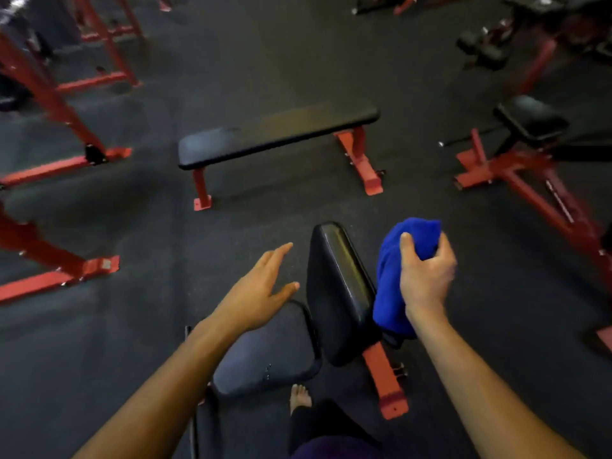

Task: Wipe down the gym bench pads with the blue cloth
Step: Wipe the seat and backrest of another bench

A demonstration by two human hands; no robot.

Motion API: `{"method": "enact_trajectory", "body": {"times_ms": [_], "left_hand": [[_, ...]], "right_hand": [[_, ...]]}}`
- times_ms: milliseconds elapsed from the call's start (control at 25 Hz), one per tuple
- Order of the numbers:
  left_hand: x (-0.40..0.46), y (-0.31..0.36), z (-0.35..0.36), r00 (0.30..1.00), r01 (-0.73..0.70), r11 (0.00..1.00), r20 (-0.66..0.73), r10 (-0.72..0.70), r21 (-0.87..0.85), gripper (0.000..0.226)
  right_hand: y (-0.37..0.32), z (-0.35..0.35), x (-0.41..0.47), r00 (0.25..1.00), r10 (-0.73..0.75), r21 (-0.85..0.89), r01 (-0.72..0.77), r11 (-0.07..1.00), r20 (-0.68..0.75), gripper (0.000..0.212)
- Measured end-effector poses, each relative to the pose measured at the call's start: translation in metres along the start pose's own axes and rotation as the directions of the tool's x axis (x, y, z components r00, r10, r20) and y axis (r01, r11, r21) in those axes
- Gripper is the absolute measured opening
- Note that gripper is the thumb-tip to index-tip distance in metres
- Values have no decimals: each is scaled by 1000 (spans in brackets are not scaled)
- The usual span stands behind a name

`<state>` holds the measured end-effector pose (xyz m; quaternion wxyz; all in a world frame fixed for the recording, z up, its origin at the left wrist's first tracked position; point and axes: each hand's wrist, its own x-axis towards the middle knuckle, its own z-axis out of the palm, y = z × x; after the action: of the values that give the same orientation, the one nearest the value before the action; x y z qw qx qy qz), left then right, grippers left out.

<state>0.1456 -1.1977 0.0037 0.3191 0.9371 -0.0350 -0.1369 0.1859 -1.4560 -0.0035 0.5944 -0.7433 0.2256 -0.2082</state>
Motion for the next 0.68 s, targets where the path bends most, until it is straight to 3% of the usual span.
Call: {"method": "enact_trajectory", "body": {"times_ms": [80, 200, 360, 480, 520, 600, 640, 680], "left_hand": [[29, -15, -13, 988, -111, 987, 118, 97, 115, 78], [73, -24, -23, 953, -242, 957, 224, 204, 157, 80], [114, -25, -16, 894, -368, 913, 334, 298, 173, 83], [126, -31, -11, 816, -461, 870, 470, 337, 175, 90], [128, -35, -10, 794, -489, 853, 500, 347, 184, 94], [131, -38, -11, 769, -536, 814, 528, 360, 225, 98], [133, -37, -13, 764, -546, 802, 537, 359, 241, 97], [134, -36, -14, 757, -557, 792, 543, 362, 248, 96]], "right_hand": [[8, 15, -10, 998, 62, -44, -63, 997, -19, 13], [11, 30, -32, 994, 109, -71, -111, 991, -23, 16], [5, 21, -44, 996, 37, -200, -52, 978, -81, 21], [7, 20, -60, 999, -1, -336, -13, 942, -39, 25], [15, 24, -69, 997, -78, -499, 72, 864, 9, 31], [37, 32, -84, 962, -213, -753, 267, 602, 171, 42], [42, 35, -86, 953, -223, -782, 298, 548, 206, 44], [42, 37, -88, 959, -189, -776, 281, 565, 209, 44]]}}
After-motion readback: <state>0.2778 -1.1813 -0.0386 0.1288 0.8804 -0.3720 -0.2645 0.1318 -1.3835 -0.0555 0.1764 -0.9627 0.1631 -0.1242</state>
